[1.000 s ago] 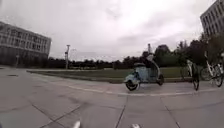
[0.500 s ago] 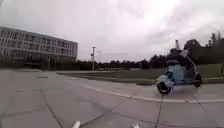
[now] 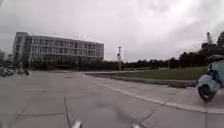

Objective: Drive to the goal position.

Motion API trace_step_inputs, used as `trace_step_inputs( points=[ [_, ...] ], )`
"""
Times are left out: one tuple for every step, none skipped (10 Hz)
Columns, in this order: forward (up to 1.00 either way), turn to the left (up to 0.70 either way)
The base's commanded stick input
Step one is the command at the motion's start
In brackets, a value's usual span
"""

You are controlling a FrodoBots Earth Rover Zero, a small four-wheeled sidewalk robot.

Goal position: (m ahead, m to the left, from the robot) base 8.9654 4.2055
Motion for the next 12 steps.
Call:
trace_step_inputs(
  points=[
    [0.70,0.28],
    [0.70,0.35],
    [0.70,0.35],
    [0.70,0.35],
    [0.70,0.33],
    [0.70,0.25],
    [0.70,0.17],
    [0.70,0.08],
    [0.70,0.03],
    [0.70,0.03],
    [0.70,0.03],
    [0.70,0.03]
  ],
)
